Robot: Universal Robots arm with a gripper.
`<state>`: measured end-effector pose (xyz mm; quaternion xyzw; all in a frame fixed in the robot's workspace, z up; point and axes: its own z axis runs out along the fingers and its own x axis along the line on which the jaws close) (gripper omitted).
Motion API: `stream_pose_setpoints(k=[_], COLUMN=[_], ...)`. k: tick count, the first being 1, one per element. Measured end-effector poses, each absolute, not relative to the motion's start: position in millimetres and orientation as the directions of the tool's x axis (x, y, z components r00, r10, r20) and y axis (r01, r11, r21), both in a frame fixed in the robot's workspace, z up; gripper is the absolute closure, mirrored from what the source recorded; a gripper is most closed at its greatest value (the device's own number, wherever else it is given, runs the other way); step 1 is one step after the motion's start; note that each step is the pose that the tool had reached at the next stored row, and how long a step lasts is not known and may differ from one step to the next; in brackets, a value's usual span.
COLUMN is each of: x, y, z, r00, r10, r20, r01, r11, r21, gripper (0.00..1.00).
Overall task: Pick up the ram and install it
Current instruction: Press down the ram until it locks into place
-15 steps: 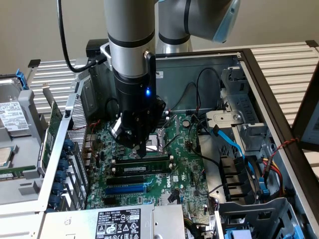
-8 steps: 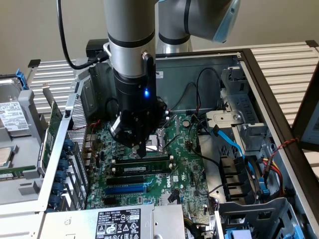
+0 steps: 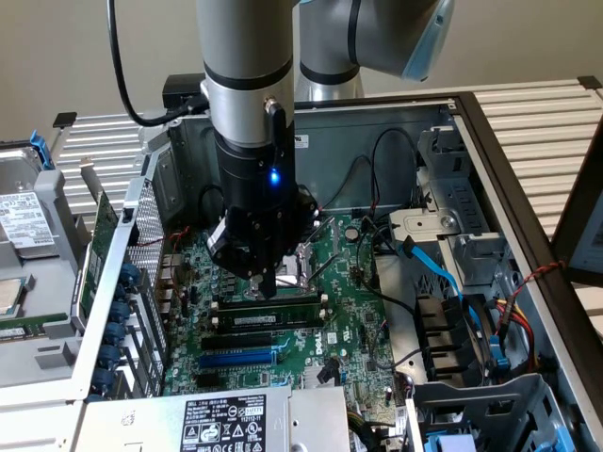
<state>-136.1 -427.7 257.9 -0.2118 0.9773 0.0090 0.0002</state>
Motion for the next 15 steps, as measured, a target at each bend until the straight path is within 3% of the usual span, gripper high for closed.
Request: stream_pose_setpoints(k=[15], x=[-136.1], y=[-427.6], z=[257.9], r00=[-0.952], r10=[-0.305], r20=[-0.001], r01=[-0.305], r11=[0.952], r21=[0.014], gripper=[0.90])
